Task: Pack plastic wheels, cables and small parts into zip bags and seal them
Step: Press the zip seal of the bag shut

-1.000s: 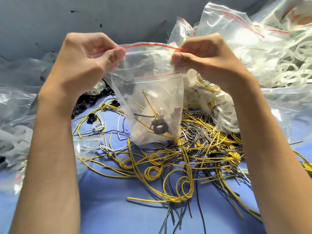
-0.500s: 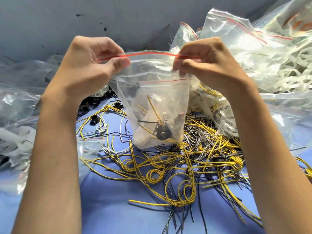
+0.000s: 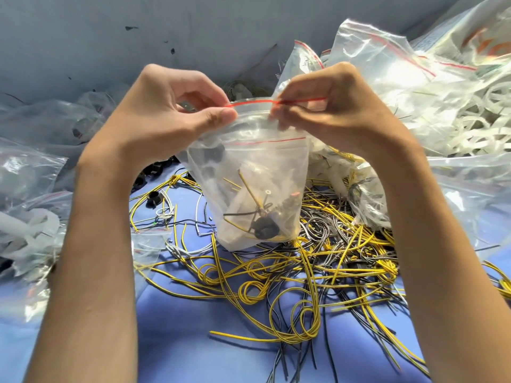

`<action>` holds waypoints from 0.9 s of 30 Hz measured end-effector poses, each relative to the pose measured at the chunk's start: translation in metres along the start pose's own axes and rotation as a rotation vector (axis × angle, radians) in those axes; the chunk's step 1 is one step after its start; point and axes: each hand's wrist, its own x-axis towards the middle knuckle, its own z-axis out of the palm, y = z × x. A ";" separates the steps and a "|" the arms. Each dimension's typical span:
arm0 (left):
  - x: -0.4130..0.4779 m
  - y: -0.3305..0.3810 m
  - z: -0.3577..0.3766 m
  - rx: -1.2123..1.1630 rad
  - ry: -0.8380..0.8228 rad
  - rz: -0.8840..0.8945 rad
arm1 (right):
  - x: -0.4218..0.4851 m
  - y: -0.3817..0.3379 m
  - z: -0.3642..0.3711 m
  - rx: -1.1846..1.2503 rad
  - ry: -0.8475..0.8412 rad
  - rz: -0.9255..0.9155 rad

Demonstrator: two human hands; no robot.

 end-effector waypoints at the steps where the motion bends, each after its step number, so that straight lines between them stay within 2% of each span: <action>1: 0.000 0.000 0.000 0.000 -0.010 -0.002 | 0.001 -0.001 0.000 0.002 -0.019 -0.005; 7: -0.001 0.006 0.000 0.014 -0.060 -0.003 | 0.002 -0.004 0.001 -0.061 -0.036 -0.030; 13: -0.001 0.014 0.000 0.095 -0.076 0.031 | 0.002 -0.008 0.001 -0.083 0.015 -0.039; 20: -0.001 0.017 0.001 0.119 -0.109 0.029 | 0.003 -0.010 0.001 -0.119 -0.077 -0.005; 27: -0.001 0.017 0.004 0.123 -0.113 0.059 | 0.003 -0.011 0.003 -0.121 -0.058 -0.029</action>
